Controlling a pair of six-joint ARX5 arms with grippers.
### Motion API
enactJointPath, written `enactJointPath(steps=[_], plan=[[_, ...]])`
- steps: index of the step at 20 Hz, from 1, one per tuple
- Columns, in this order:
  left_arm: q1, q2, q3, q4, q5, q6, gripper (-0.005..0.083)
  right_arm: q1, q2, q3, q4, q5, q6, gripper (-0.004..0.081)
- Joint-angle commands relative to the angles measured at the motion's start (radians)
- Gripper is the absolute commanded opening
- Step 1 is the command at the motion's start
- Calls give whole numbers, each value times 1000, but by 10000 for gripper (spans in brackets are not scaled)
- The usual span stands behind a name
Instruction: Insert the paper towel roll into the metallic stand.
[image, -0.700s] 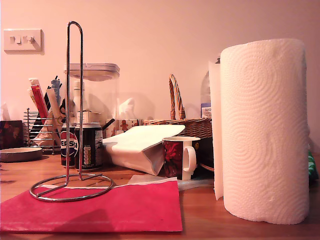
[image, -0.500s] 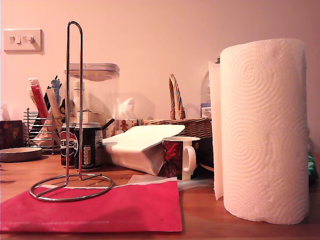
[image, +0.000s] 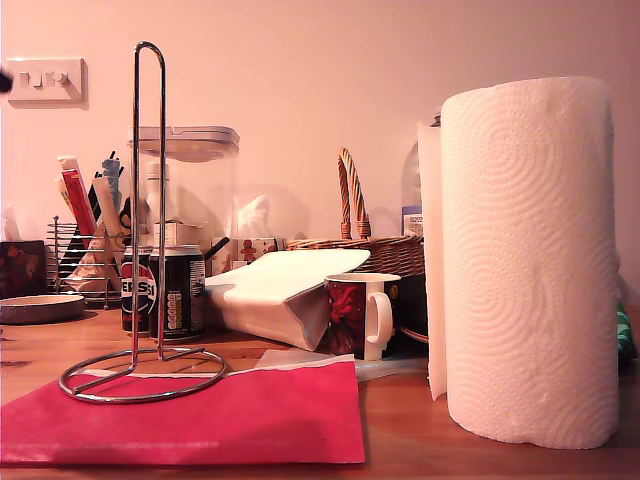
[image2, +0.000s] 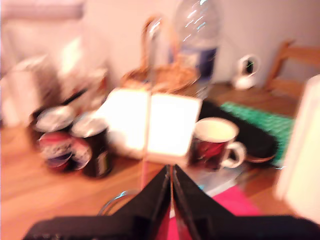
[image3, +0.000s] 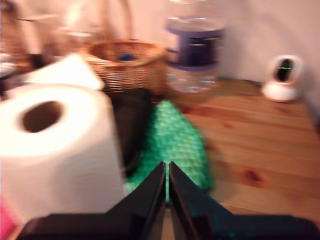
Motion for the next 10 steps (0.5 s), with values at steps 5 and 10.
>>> enactJointPath(steps=[5, 10], plan=[[-27, 73, 138, -138, 71, 174, -19, 3, 84, 54, -59, -46, 8, 0], [-48, 220, 312, -362, 86, 475, -19, 3, 177, 148, -132, -68, 41, 0]])
